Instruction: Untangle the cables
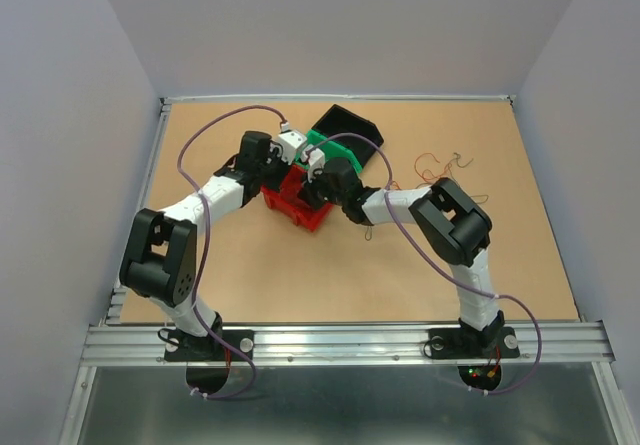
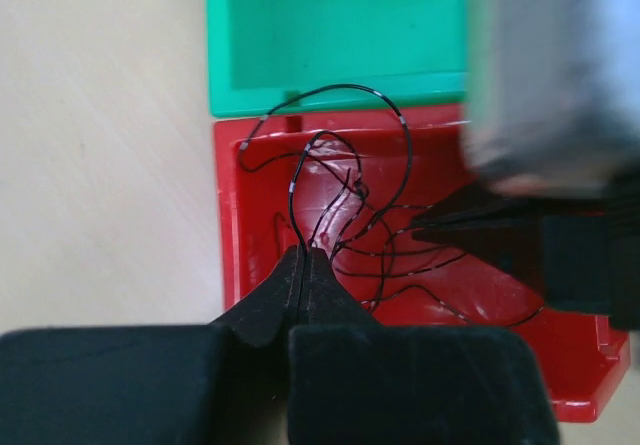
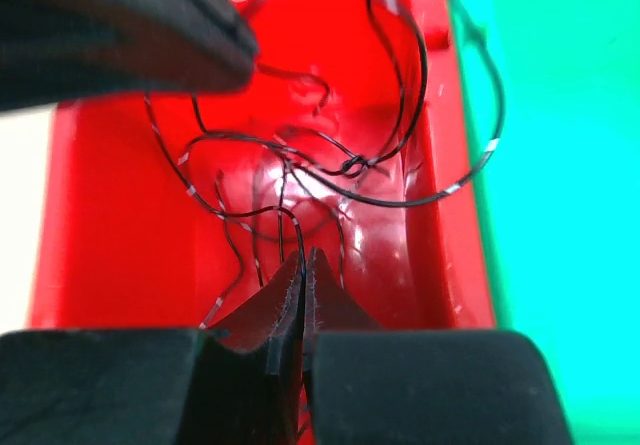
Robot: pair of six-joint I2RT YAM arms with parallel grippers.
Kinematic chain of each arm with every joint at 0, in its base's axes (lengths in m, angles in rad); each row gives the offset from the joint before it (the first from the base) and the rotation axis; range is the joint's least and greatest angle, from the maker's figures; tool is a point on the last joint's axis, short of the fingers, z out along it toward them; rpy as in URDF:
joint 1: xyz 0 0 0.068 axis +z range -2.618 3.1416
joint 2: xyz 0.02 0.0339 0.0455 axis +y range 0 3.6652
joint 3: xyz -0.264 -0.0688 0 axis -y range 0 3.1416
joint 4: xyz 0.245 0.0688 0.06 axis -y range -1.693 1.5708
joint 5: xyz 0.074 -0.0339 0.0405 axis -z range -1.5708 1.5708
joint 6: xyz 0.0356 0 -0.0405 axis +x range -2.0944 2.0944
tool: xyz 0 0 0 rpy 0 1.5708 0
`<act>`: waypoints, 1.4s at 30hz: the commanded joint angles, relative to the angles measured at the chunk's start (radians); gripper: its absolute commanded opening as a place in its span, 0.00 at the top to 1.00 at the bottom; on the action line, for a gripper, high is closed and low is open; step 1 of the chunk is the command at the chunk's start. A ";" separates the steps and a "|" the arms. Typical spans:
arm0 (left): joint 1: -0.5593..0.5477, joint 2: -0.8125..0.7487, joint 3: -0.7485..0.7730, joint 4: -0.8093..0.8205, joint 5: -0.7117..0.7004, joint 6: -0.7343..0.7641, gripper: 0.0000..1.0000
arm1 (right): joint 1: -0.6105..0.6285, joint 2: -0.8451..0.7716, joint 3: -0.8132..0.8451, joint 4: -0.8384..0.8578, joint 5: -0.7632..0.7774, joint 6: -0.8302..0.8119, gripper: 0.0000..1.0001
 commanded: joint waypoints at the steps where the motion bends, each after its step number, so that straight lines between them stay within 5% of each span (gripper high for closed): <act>1: -0.050 0.045 0.039 -0.030 -0.066 0.032 1.00 | -0.007 0.030 0.070 -0.063 0.014 -0.016 0.99; 6: -0.058 0.085 0.060 -0.061 -0.103 0.018 1.00 | -0.007 -0.012 0.038 -0.033 0.024 -0.016 0.99; 12: -0.064 0.131 0.079 -0.070 -0.134 0.015 1.00 | -0.009 -0.143 -0.134 0.134 0.025 0.018 0.78; 19: -0.075 0.157 0.088 -0.076 -0.157 0.016 1.00 | -0.010 -0.203 -0.195 0.204 0.063 0.047 0.65; 37: -0.075 0.105 0.071 -0.062 -0.135 0.009 1.00 | -0.099 -0.270 -0.303 0.352 -0.002 0.168 0.59; 42: -0.075 0.070 0.057 -0.054 -0.125 0.004 0.97 | -0.113 -0.273 -0.312 0.365 -0.027 0.188 0.47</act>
